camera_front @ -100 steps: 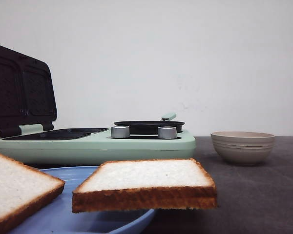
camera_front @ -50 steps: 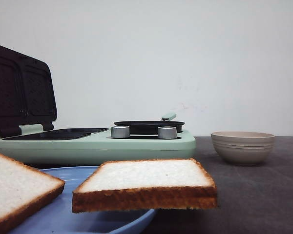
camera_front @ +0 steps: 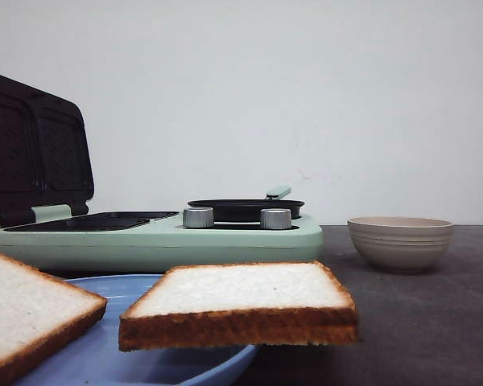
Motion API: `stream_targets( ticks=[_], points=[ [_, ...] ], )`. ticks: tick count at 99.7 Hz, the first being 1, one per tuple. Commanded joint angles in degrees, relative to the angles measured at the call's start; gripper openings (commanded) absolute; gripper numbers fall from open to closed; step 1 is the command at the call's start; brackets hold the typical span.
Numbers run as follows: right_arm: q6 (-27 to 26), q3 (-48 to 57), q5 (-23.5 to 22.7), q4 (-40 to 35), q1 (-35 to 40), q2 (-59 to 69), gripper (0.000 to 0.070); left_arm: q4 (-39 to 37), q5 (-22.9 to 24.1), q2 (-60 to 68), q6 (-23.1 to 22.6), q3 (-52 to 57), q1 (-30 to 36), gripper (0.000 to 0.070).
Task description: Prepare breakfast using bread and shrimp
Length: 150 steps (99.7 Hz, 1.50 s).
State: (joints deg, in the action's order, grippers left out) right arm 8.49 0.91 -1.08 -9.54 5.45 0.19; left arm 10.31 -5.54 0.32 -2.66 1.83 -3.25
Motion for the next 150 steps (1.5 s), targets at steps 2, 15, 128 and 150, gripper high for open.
stream_targets(
  ticks=[2, 15, 128, 150],
  points=[
    [-1.0, -0.2, 0.0, 0.9, 0.1, 0.0, 0.0000, 0.4, -0.3, -0.1, -0.8, -0.9, -0.1, 0.0002],
    [-1.0, -0.2, 0.0, 0.9, 0.1, 0.0, 0.0000, 0.4, -0.3, -0.1, -0.8, -0.9, -0.1, 0.0001],
    [-1.0, -0.2, -0.4, 1.1, 0.0, 0.0, 0.0000, 0.4, -0.3, -0.1, -0.7, -0.9, -0.1, 0.0002],
    [-2.3, -0.2, -0.5, 4.3, 0.0, 0.0, 0.0000, 0.4, -0.3, -0.1, -0.7, -0.9, -0.1, 0.0002]
  ],
)
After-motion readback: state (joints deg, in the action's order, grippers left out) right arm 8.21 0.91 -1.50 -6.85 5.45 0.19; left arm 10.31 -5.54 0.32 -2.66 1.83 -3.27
